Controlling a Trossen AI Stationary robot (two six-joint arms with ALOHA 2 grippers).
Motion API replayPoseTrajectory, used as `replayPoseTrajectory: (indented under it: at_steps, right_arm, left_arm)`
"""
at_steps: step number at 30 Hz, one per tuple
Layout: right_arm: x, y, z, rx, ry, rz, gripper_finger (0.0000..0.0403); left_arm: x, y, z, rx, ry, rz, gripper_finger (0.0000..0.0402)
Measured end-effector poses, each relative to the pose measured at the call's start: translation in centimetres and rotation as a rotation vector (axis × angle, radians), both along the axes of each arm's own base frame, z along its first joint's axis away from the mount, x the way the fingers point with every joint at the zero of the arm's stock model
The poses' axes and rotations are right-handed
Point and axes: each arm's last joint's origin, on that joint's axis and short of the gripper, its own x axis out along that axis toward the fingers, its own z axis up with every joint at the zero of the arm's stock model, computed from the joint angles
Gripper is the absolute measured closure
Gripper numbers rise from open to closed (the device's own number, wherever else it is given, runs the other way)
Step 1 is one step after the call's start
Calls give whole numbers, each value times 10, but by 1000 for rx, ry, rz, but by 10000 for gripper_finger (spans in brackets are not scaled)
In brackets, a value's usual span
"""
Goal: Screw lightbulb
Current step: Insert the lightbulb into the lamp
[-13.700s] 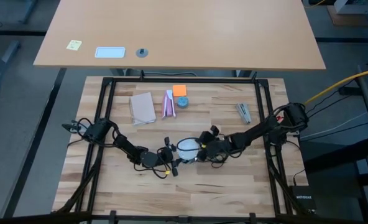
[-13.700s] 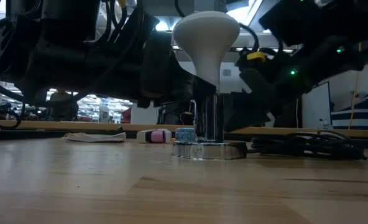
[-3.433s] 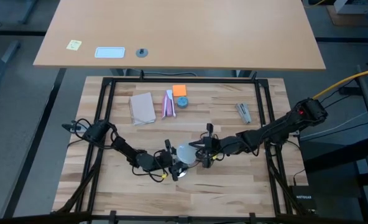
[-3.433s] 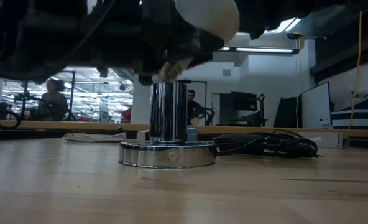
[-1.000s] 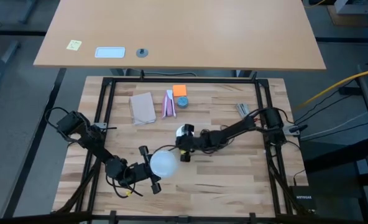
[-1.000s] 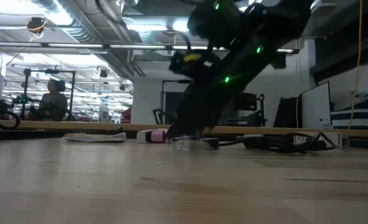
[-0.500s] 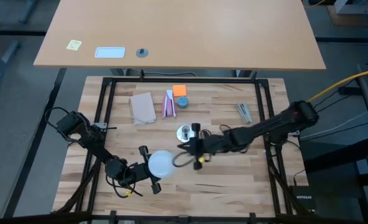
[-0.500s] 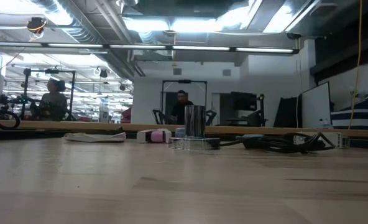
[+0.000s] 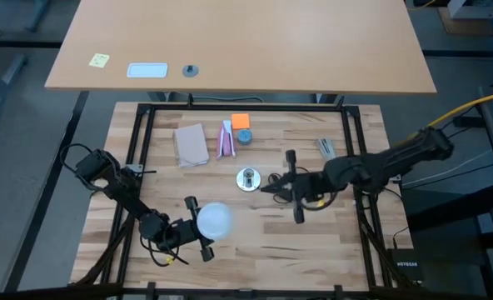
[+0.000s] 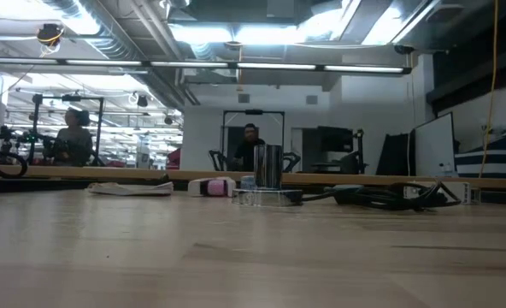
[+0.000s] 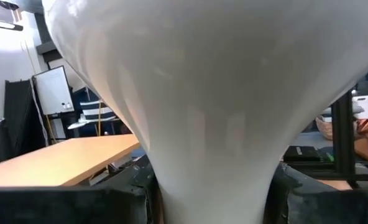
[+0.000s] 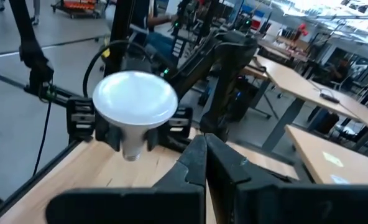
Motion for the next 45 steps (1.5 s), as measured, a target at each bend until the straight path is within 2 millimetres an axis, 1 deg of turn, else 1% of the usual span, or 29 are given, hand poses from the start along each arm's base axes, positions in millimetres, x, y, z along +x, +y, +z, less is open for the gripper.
replayPoseTrajectory:
  at_steps: [5, 19, 27, 32, 37, 45]
  right_arm:
    - [-3, -2, 3, 4, -11, -4, 398]
    - [7, 1, -8, -15, 34, -23, 397]
    - [9, 2, -10, -18, 40, -24, 397]
    - [9, 2, -10, -18, 41, -24, 397]
    - [9, 2, -10, -18, 40, -24, 397]
    - [9, 2, -10, -18, 40, -24, 397]
  left_arm:
    - [1, 2, 0, -73, -29, -10, 247]
    - [2, 2, -1, -44, -13, -3, 247]
    - [-4, -6, -1, -68, -22, -44, 247]
    - [-5, -8, -1, -62, -20, -49, 247]
    - [-5, -7, -1, -86, -31, -52, 247]
    - [0, -1, -1, -89, -33, -27, 247]
